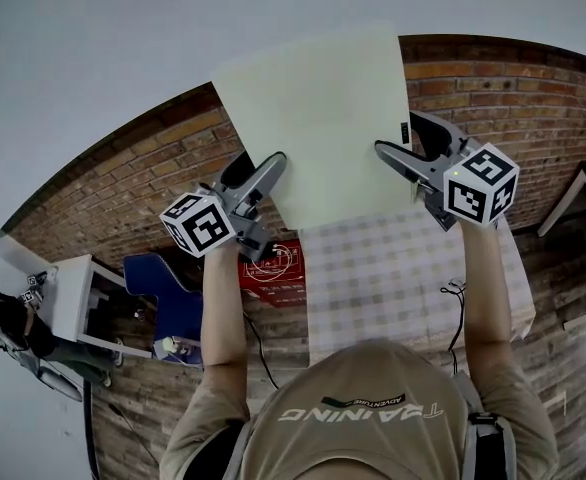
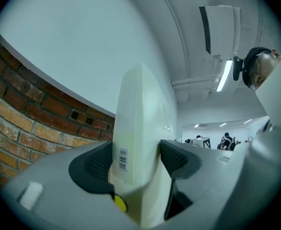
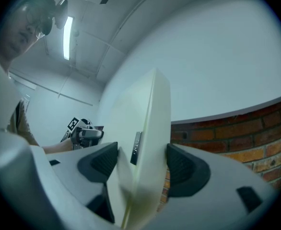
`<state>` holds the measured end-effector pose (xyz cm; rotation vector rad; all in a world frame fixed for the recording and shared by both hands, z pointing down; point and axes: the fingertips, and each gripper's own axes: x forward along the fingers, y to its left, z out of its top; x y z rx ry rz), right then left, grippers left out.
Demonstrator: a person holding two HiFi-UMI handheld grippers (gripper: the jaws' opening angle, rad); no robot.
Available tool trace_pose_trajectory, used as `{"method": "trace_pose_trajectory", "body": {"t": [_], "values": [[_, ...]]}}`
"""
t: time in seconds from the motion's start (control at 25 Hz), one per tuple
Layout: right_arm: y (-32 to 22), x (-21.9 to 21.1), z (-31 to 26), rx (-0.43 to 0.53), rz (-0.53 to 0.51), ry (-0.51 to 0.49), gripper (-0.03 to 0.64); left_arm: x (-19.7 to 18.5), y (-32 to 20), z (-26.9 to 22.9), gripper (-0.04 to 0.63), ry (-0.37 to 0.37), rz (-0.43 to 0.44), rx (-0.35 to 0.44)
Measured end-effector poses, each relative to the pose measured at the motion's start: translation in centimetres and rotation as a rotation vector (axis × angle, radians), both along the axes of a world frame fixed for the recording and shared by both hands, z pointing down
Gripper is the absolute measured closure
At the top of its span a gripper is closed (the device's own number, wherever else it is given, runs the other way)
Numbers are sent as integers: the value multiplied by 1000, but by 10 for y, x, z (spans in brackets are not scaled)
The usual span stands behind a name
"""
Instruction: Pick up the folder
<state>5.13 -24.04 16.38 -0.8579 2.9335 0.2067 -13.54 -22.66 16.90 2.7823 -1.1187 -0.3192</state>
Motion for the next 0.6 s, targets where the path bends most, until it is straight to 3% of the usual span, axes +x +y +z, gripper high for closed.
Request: {"method": "trace_pose_trajectory", "body": {"t": [0.6], "values": [[-20, 4, 3, -8, 0, 12, 325, 4, -21, 3, 298, -7, 9, -12]]}}
